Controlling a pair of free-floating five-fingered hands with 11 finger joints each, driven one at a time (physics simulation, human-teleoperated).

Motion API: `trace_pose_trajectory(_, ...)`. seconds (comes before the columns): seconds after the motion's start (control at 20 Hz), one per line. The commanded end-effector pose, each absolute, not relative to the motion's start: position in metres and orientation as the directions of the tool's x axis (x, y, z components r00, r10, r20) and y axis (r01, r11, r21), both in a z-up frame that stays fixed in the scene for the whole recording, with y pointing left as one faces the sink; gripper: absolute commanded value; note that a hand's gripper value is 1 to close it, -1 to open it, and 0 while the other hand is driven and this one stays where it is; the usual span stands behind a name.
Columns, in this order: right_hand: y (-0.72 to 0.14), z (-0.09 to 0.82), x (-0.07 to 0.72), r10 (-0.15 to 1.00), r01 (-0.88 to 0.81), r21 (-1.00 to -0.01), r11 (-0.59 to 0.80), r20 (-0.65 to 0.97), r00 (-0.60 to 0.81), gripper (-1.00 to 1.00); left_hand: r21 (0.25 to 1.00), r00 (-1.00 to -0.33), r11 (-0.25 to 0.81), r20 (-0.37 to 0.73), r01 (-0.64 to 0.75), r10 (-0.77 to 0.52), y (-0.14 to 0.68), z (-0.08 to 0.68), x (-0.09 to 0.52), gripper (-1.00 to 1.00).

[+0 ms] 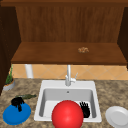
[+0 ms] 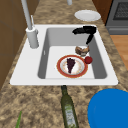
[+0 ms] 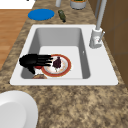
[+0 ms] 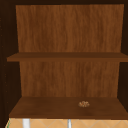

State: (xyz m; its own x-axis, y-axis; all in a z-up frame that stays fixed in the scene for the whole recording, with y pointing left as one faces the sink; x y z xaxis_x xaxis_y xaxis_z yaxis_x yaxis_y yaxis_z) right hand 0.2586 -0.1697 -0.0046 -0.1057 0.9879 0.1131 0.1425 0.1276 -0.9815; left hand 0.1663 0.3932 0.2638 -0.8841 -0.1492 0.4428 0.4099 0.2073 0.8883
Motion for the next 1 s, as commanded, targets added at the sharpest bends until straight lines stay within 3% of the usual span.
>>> trace_pose_trajectory(0.0,-0.183,-0.003,0.253,0.985,0.049,-0.988,0.146,0.14,-0.098,-1.0,0.888,-0.884,0.207,0.443,0.41,-0.149,0.393,0.264,0.166,0.0)
trace_pose_trajectory(0.1,-0.176,-0.002,0.259,0.99,0.14,-0.982,0.127,0.118,-0.077,-1.0,0.888,-0.884,0.207,0.443,0.41,-0.149,0.393,0.264,0.166,0.0)
trace_pose_trajectory(0.3,-0.17,-0.005,0.261,0.988,0.133,-0.982,0.132,0.119,-0.098,-1.0,0.888,-0.884,0.207,0.443,0.41,-0.149,0.393,0.264,0.166,0.0)
trace_pose_trajectory(0.5,-0.177,0.003,0.276,0.976,0.004,-0.979,0.204,0.203,-0.083,-1.0,0.888,-0.884,0.207,0.443,0.41,-0.149,0.393,0.264,0.166,0.0)
trace_pose_trajectory(0.95,-0.19,0.012,0.286,0.969,-0.167,-0.961,0.222,0.237,-0.076,-1.0,0.888,-0.884,0.207,0.443,0.41,-0.149,0.393,0.264,0.166,0.0)
